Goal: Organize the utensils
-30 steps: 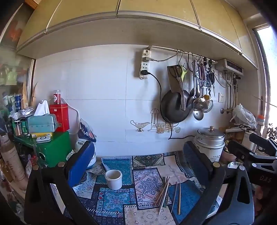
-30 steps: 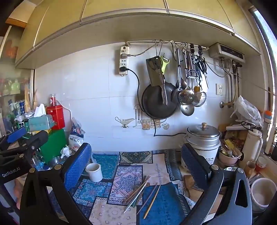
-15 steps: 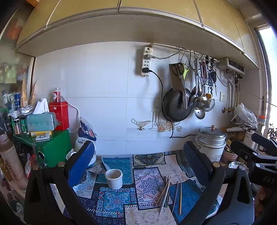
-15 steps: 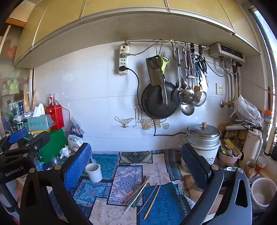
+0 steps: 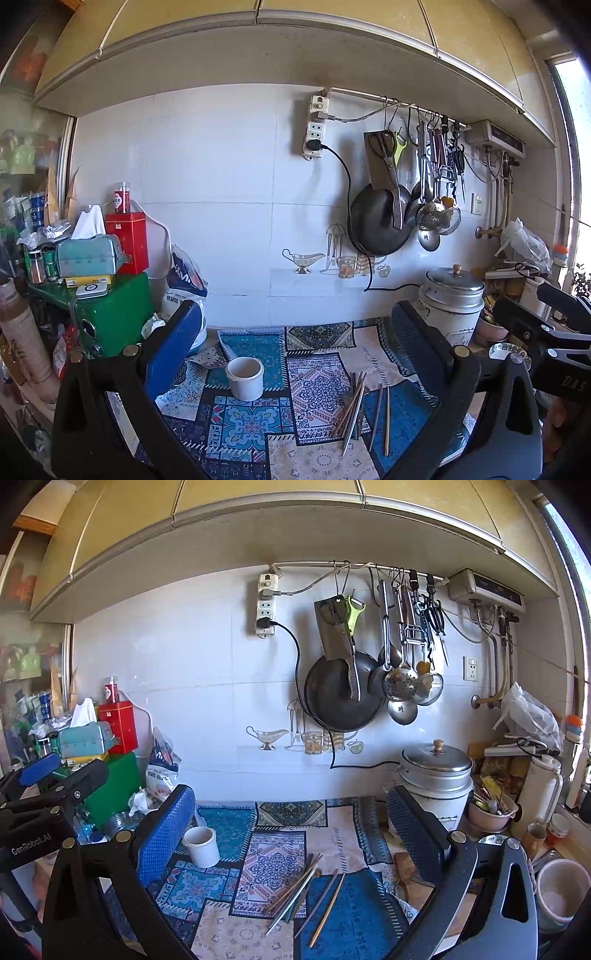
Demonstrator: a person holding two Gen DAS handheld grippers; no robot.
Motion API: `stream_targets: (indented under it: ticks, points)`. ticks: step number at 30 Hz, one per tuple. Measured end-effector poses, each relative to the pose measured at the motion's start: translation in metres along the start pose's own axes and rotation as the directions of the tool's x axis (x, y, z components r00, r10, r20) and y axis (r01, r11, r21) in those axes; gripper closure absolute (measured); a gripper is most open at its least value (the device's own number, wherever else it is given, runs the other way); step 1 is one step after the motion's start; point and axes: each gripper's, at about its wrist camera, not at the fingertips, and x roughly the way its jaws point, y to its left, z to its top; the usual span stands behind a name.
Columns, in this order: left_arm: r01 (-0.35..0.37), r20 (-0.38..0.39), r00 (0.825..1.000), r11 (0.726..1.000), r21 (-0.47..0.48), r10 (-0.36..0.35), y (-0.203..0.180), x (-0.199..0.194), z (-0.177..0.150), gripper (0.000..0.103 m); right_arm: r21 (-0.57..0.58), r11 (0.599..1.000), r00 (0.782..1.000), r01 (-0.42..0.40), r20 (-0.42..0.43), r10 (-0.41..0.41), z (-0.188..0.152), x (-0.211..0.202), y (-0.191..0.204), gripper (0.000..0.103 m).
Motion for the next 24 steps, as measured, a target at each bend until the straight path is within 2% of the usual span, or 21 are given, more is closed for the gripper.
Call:
stream_targets:
  ticks: [24]
  points:
    - [0.010,-0.001,1.000,1.000,-0.005,-0.010,-0.010,-0.002,0.001,0.000,-0.003,1.000,1.000,0.000,0.008,0.000,-0.002,-0.003,0.000,0.000]
